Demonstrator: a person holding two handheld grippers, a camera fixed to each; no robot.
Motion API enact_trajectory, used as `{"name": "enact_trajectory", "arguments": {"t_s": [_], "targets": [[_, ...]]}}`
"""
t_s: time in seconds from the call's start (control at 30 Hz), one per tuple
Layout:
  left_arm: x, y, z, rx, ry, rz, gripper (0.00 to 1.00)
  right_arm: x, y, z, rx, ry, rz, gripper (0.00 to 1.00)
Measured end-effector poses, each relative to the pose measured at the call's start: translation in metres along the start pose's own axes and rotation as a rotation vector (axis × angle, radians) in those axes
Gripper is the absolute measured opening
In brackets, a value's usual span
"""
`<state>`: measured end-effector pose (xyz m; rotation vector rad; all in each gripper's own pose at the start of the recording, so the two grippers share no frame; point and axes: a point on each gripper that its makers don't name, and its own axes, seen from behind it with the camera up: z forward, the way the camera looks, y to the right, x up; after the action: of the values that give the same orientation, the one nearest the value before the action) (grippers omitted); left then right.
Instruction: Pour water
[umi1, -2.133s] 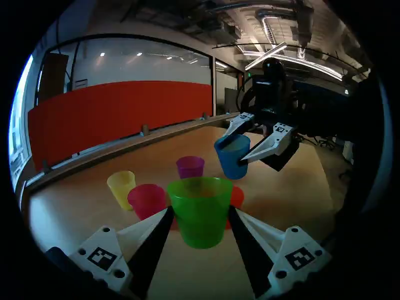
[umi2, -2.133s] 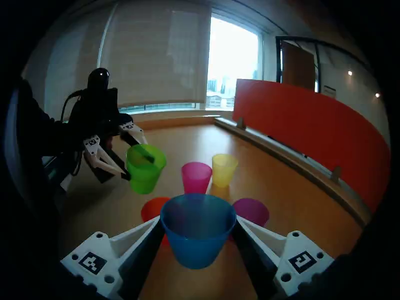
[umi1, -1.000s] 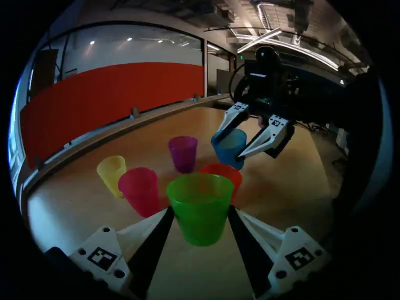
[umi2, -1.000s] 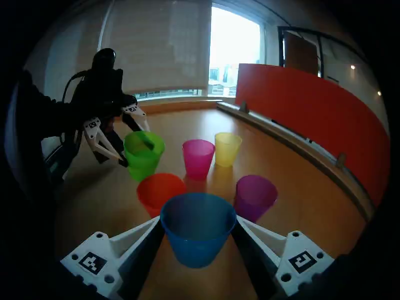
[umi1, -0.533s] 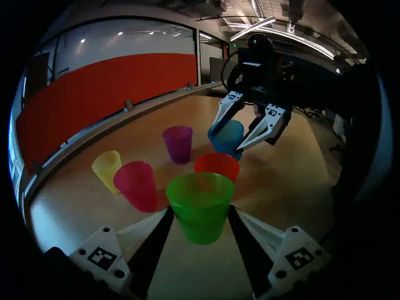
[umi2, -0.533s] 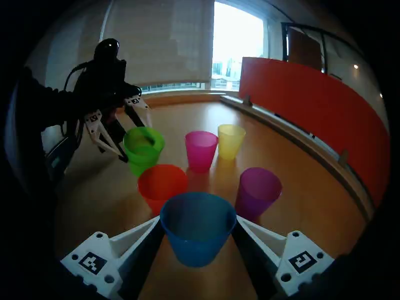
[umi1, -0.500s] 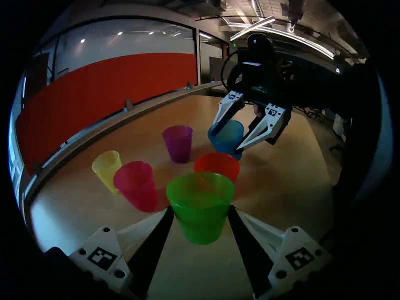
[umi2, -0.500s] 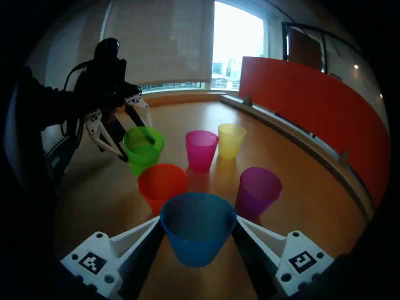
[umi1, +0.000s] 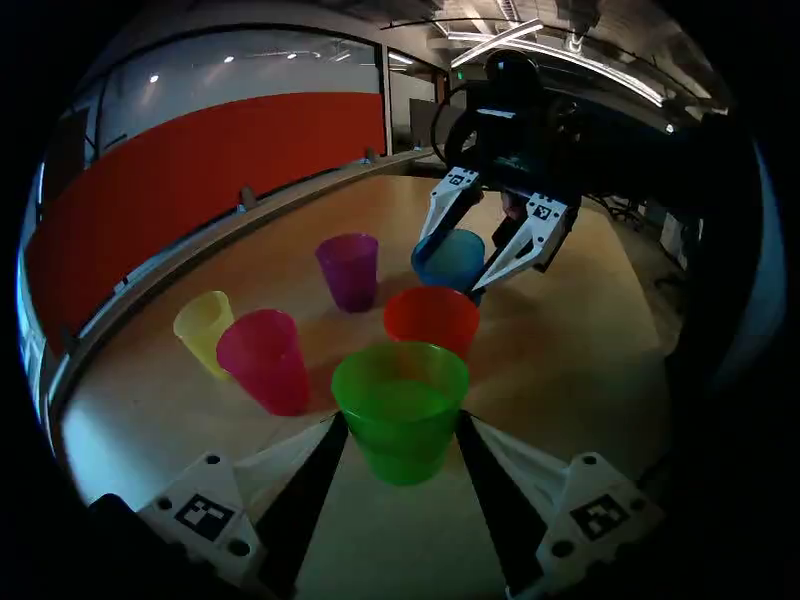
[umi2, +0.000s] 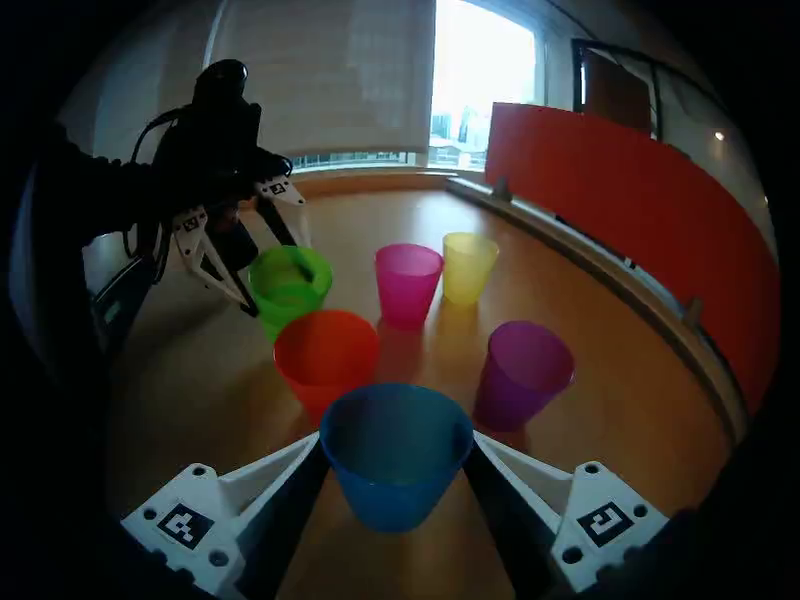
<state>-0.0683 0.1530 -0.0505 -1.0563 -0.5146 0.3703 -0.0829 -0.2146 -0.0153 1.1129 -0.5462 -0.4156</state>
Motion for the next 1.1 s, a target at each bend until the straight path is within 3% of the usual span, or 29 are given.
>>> {"name": "enact_trajectory", "arguments": {"t_s": [0.6, 1.1], "targets": [[-0.015, -0.001, 0.003, -0.013, -0.049, -0.001, 0.79, -0.005, -0.004, 0.007, 0.019, -0.013, 0.008, 0.90], [-0.020, -0.001, 0.000, -0.015, -0.053, -0.010, 0.79, -0.010, -0.006, 0.002, 0.018, -0.025, 0.014, 0.91]]}}
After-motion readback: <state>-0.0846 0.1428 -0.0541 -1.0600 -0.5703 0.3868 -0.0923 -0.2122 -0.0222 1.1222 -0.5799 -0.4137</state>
